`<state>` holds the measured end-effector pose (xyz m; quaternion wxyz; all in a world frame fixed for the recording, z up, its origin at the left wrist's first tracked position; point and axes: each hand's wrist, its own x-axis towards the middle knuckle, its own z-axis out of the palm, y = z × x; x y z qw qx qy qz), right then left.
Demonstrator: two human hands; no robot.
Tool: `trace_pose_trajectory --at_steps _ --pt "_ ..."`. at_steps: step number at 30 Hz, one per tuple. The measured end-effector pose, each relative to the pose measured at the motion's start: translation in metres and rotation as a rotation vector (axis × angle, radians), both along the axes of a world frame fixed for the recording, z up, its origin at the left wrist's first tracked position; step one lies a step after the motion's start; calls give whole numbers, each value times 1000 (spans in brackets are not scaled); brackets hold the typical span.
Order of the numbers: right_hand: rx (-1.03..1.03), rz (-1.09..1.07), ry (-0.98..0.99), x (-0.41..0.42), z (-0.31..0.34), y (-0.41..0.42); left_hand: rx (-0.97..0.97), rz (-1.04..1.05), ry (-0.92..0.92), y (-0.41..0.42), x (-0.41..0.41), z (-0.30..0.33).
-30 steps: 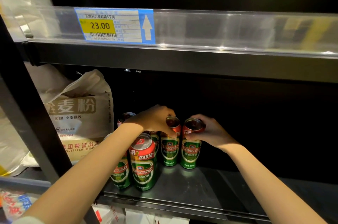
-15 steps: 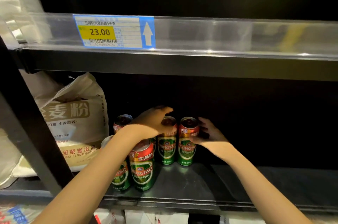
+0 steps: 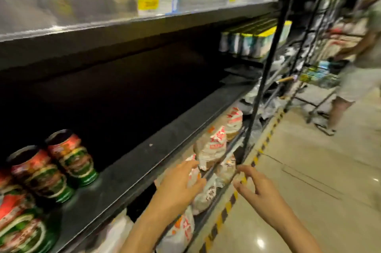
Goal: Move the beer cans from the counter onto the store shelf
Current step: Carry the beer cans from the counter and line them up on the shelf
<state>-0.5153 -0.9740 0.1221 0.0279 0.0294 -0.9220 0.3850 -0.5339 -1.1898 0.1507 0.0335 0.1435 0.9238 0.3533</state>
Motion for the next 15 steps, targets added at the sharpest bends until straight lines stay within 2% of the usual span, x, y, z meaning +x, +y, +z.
trace_pose_trajectory --at_steps 5,9,15 --pt "-185 -540 -50 141 -35 119 132 -331 -287 127 38 -37" --pt "-314 -866 -61 267 -49 181 99 -570 -349 235 97 -54" --pt "-342 -1235 -67 446 -54 256 161 -886 -394 400 234 -52"
